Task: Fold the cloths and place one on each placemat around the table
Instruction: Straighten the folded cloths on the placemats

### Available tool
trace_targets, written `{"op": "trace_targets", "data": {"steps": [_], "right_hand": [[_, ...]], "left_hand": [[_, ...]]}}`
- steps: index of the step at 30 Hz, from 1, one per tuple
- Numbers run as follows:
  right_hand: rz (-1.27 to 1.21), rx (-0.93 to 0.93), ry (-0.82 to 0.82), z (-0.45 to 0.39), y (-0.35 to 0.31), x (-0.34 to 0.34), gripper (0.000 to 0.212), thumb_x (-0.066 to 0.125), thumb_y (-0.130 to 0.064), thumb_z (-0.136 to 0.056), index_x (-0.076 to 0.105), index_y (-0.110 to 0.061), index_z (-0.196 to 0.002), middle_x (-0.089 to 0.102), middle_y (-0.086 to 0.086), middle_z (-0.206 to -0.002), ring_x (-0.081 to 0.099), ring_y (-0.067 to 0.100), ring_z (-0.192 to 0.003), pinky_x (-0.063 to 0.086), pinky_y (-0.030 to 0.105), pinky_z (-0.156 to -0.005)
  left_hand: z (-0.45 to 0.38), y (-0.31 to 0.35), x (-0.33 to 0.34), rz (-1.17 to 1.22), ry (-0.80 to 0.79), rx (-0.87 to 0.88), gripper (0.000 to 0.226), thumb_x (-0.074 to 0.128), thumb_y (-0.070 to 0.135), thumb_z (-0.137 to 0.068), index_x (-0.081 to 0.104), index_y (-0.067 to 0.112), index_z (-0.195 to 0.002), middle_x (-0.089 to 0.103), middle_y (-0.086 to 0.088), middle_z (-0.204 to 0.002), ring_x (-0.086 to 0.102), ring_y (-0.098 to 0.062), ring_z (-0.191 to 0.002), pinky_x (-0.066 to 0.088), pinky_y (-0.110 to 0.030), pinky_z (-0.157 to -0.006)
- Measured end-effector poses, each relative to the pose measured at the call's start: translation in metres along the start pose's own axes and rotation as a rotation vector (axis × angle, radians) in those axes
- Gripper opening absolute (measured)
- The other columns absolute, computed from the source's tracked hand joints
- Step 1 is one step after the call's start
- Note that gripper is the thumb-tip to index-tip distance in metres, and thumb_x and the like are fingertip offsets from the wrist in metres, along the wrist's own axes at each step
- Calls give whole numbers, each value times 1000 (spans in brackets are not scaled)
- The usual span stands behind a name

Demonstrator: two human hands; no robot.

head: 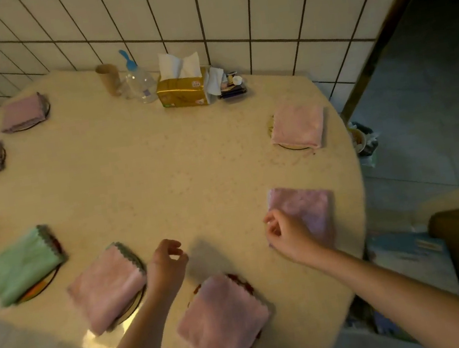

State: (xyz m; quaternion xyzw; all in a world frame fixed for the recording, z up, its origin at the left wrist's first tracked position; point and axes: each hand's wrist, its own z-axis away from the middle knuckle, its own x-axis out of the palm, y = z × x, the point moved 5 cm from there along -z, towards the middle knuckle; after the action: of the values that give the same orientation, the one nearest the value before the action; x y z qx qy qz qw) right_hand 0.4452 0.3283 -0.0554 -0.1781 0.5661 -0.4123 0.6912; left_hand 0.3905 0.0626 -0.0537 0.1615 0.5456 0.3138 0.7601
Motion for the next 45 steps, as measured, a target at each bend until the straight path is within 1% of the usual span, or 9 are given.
{"op": "trace_targets", "data": {"steps": [6, 8, 14, 21, 24, 27, 36, 41, 45], "right_hand": [[13, 165, -225, 44, -12, 98, 22, 63, -22, -84, 55, -15, -104, 62, -1, -91, 60, 16, -91, 46, 27, -79], [78, 186, -197, 51, -21, 115, 20, 63, -24, -84, 55, -17, -101, 64, 1, -96, 61, 18, -93, 46, 29, -78], [217, 297, -120, 60, -33, 122, 23, 62, -30, -82, 54, -16, -100, 62, 0, -97, 59, 20, -91, 45, 31, -73], [222, 507, -147, 70, -43, 122, 30, 69, -39, -71, 50, -17, -80, 54, -3, -75, 52, 13, -68, 33, 24, -49], [235, 528, -208, 70, -44, 122, 38, 65, -44, -60, 50, -20, -85, 55, -1, -86, 57, 18, -83, 39, 25, -57], [268, 479, -261, 69, -42, 124, 66, 62, -47, -55, 56, -26, -118, 60, 1, -112, 55, 23, -113, 47, 29, -86], [-50, 395, -328, 76, -41, 130, 75, 68, -33, -72, 40, -20, -139, 47, -11, -128, 47, 13, -125, 40, 28, -101], [-655, 585, -122, 93, -28, 128, 32, 68, -20, -84, 59, -15, -114, 70, 5, -107, 65, 22, -99, 51, 41, -90], [-892, 650, -34, 116, -12, 142, 29, 58, -14, -91, 61, -5, -118, 70, 15, -109, 64, 30, -104, 50, 45, -92]], "left_hand": [[-2, -59, -91, -292, 271, 4, 24, 68, 40, -62, 60, 18, -69, 57, 14, -61, 50, -11, -57, 43, -26, -55], [-18, -101, -97, -116, 242, 32, 7, 70, 25, -72, 66, 24, -78, 67, 1, -81, 57, -19, -75, 47, -32, -69], [-34, -181, -133, 117, 158, -266, 35, 62, 15, -83, 56, 5, -116, 51, -21, -121, 50, -40, -109, 41, -44, -95], [-40, -220, -126, 359, 15, -536, 28, 69, 22, -73, 65, -2, -88, 65, -23, -93, 61, -37, -87, 48, -38, -70], [-41, -217, -120, 382, 24, -559, 21, 70, 19, -76, 61, 1, -68, 63, -22, -88, 59, -34, -83, 45, -35, -68], [-41, -210, -119, 361, 39, -556, 30, 73, 23, -77, 65, -3, -88, 62, -23, -101, 58, -35, -91, 45, -35, -71], [-54, -198, -119, 469, -41, -407, 26, 58, 17, -85, 54, 0, -104, 58, -15, -86, 54, -28, -79, 46, -36, -62], [-56, -183, -126, 829, -230, -301, 24, 54, 5, -91, 46, 7, -113, 55, -15, -98, 56, -30, -84, 49, -43, -68], [-70, -176, -136, 744, -437, -192, 27, 57, 5, -90, 53, 6, -117, 63, -18, -105, 60, -33, -93, 51, -41, -71]]}}
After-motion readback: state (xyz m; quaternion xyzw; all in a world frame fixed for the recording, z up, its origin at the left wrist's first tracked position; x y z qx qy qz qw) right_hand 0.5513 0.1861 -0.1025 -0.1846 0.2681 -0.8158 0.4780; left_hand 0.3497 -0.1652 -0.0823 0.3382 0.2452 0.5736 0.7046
